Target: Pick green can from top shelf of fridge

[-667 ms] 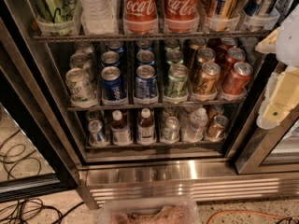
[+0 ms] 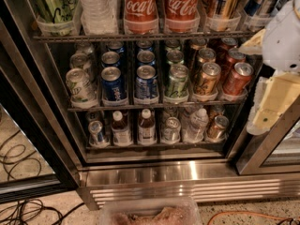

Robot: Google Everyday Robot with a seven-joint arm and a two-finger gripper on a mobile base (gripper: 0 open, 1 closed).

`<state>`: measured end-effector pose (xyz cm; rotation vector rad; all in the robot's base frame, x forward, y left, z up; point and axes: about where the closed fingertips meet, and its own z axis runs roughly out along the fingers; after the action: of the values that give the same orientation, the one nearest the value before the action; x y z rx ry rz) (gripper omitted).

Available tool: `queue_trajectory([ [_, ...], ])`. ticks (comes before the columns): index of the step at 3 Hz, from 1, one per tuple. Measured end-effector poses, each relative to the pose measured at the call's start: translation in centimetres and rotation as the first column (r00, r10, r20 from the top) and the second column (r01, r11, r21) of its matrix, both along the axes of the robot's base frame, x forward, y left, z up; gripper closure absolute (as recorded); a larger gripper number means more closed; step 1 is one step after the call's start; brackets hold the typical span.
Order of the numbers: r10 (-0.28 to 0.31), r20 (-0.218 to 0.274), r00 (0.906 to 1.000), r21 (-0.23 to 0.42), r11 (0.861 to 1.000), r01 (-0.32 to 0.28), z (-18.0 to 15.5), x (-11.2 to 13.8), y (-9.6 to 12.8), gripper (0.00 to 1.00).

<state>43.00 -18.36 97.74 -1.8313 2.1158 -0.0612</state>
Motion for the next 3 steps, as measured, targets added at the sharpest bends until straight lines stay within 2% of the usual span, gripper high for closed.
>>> queue_trajectory([
  [1, 0.154, 0.019, 0.9879, 0.038, 0.987, -0.155, 1.1, -1.3, 4.5, 0.00],
  [2, 0.271, 0.037, 0.9618, 0.074, 0.959, -0.273, 2.2, -2.6, 7.5, 0.00],
  [3, 0.277, 0.043, 0.9600, 0.076, 0.957, -0.279, 2.3, -2.7, 7.7, 0.00],
])
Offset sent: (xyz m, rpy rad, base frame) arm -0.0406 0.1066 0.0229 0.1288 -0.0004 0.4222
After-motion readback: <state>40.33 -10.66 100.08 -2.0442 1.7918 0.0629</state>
